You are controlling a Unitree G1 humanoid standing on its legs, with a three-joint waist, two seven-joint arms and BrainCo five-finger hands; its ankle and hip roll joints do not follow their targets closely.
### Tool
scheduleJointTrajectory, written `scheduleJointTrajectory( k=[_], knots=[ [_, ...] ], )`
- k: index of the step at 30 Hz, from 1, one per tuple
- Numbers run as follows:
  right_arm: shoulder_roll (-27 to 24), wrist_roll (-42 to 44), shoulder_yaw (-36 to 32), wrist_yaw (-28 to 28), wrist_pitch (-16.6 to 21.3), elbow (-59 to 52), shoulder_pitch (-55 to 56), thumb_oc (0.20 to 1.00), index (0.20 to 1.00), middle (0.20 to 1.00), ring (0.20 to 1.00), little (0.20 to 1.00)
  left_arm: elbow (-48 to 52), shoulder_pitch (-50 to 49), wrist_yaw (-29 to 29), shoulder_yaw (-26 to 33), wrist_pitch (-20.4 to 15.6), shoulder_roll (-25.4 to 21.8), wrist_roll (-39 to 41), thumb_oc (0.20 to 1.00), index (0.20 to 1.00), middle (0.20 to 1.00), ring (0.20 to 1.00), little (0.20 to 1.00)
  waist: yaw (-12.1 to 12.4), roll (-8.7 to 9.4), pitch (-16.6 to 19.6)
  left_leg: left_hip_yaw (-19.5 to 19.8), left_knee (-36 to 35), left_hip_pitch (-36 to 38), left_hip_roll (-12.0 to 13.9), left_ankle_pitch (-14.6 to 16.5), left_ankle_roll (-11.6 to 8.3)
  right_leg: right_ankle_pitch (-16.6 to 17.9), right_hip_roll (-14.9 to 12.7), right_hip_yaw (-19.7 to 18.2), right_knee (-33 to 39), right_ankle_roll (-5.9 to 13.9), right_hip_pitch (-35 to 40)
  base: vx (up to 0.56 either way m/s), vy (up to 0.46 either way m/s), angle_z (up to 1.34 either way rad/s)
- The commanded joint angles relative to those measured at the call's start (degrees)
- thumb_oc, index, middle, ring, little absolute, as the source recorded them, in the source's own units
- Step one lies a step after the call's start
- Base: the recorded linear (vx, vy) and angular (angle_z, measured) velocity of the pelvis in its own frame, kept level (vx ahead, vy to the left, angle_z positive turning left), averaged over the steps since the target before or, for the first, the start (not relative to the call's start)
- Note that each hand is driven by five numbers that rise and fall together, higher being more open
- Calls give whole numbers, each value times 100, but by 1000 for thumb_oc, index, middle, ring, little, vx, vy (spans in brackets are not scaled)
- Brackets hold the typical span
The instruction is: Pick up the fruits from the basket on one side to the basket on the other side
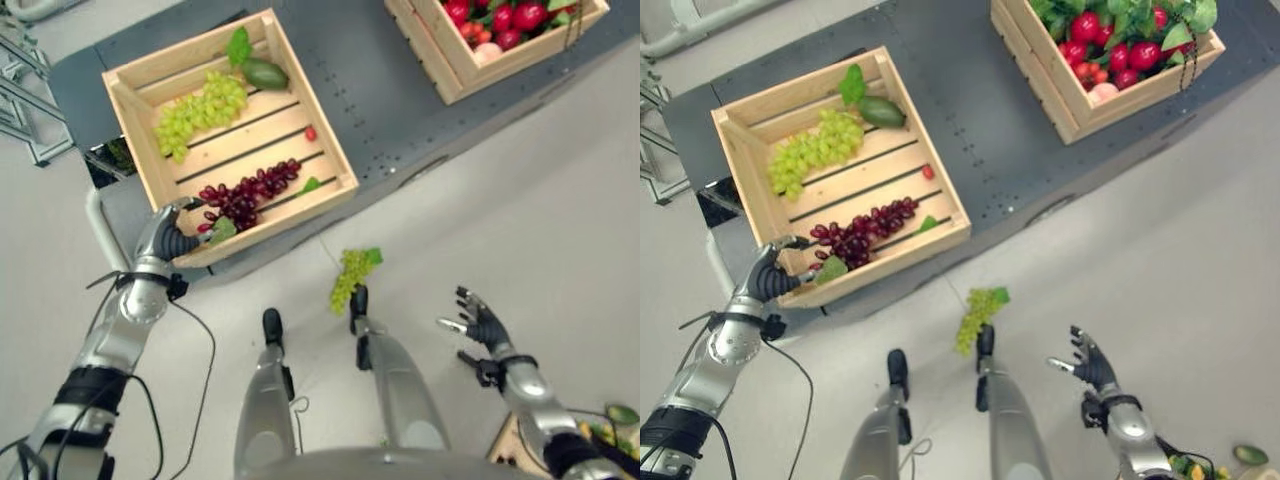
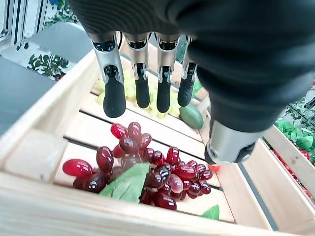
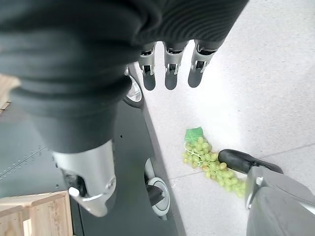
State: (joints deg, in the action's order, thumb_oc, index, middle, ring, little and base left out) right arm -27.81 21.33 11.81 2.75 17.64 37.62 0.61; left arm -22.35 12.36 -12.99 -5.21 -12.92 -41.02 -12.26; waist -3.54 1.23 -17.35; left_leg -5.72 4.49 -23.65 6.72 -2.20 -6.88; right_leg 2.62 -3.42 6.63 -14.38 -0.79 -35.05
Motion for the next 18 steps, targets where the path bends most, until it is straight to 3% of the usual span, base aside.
scheduleJointTrajectory(
  k=[1,2,12,18],
  knots=[
    [-164,-55,5,-1,199,-246,343,1000,1000,1000,1000,1000,-164,142,-190,2,-145,-90,5,580,580,580,580,580,-124,111,353,-42,387,-124,-216,222,201,-217,30,-117,242,544,374,0,0,0],
    [-161,-33,22,-19,208,-227,323,1000,1000,1000,1000,1000,-236,245,-217,-56,-123,-98,-21,1000,1000,1000,1000,1000,-135,113,359,-47,371,-140,-217,202,198,-206,37,-110,271,544,373,0,0,0],
    [-149,-30,47,-55,201,-246,320,1000,1000,1000,1000,1000,-423,509,-284,-216,6,-139,-343,1000,1000,1000,1000,1000,-176,103,372,-79,325,-218,-188,157,192,-187,82,-156,277,544,258,0,-1,-1],
    [-158,36,149,-70,211,-268,263,1000,1000,1000,1000,1000,-927,1063,-334,-630,127,-213,-563,1000,1000,1000,1000,1000,-243,120,334,-120,269,-229,-172,114,183,-159,106,-174,301,565,209,0,0,0]
  ],
)
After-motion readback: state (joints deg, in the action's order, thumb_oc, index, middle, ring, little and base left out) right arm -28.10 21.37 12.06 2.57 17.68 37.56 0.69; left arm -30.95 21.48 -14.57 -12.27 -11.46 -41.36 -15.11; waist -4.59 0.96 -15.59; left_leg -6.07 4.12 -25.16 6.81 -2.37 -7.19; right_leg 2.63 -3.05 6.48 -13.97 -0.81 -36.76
